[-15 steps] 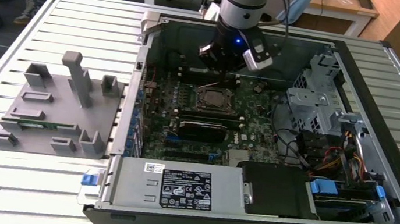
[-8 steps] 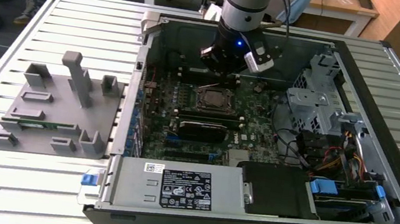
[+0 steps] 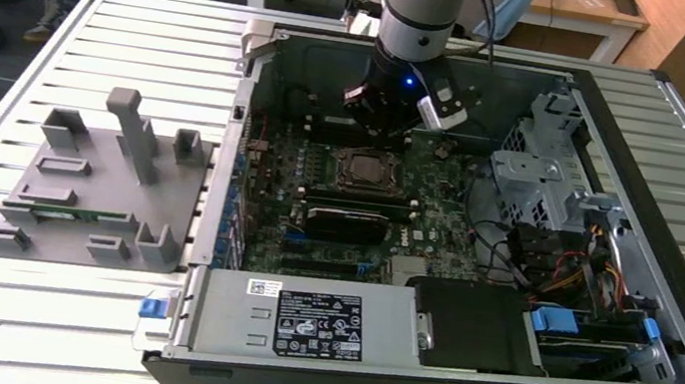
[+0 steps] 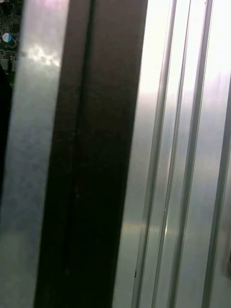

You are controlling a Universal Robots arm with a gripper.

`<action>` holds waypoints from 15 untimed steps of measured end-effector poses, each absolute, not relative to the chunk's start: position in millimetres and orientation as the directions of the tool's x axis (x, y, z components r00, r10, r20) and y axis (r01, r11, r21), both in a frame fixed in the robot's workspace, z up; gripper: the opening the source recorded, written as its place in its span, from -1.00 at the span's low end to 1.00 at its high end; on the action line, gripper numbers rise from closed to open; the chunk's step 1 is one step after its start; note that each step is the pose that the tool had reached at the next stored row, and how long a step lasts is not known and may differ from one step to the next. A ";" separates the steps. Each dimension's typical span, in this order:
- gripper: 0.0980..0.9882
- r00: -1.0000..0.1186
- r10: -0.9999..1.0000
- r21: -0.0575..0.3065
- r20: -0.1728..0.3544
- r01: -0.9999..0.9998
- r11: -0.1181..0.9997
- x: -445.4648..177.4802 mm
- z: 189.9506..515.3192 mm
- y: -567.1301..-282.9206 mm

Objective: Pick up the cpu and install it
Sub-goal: 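Install the first cpu locking lever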

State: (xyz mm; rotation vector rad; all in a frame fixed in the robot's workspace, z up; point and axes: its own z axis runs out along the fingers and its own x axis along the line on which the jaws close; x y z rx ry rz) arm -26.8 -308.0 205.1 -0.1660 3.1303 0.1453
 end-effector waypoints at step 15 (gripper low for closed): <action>-0.97 -0.994 -0.105 0.092 -0.009 -0.106 0.990 -24.6 199.7 -308.0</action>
